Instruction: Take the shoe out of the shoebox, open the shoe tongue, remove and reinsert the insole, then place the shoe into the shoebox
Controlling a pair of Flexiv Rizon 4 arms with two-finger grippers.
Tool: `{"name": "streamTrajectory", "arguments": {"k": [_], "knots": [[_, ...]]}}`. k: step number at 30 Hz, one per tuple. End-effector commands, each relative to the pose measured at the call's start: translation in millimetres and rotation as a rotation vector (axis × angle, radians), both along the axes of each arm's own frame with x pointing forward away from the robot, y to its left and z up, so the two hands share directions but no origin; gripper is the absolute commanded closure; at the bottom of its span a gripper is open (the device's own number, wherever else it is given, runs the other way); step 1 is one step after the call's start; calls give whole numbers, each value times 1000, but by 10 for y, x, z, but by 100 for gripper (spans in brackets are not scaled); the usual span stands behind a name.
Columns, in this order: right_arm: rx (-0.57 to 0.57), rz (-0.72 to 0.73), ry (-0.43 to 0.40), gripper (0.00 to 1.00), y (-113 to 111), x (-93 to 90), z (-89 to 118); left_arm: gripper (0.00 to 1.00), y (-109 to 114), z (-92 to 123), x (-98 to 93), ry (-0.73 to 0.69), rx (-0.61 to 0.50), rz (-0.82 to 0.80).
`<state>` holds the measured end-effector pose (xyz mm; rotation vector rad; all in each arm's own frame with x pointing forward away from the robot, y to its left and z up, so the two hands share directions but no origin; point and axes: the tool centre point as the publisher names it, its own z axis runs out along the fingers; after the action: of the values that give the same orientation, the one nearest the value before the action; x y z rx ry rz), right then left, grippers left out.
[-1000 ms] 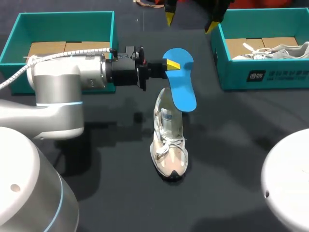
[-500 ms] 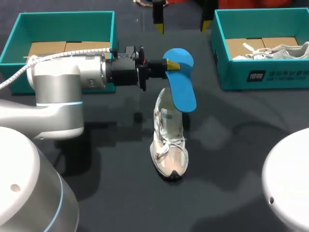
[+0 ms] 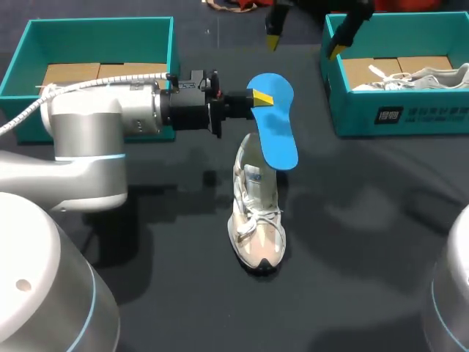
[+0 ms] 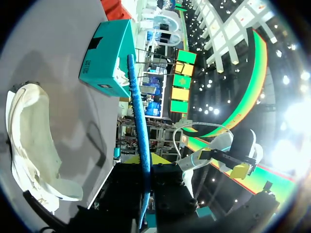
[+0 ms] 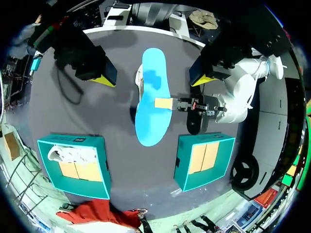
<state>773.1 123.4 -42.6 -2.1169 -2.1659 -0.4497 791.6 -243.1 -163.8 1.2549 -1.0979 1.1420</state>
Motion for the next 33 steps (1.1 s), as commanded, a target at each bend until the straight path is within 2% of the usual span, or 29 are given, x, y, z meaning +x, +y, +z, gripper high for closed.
{"name": "streamTrajectory", "arguments": {"k": [1, 15, 33], "knots": [[379, 30, -16, 0, -139, -64, -74, 100, 0, -3, -10, -1, -1, 3], [717, 28, -8, 0, -390, -70, -347, 100, 0, -3, -10, -1, -1, 3], [956, 3, -53, 0, -528, -87, -697, 100, 0, -3, -10, -1, -1, 3]]}}
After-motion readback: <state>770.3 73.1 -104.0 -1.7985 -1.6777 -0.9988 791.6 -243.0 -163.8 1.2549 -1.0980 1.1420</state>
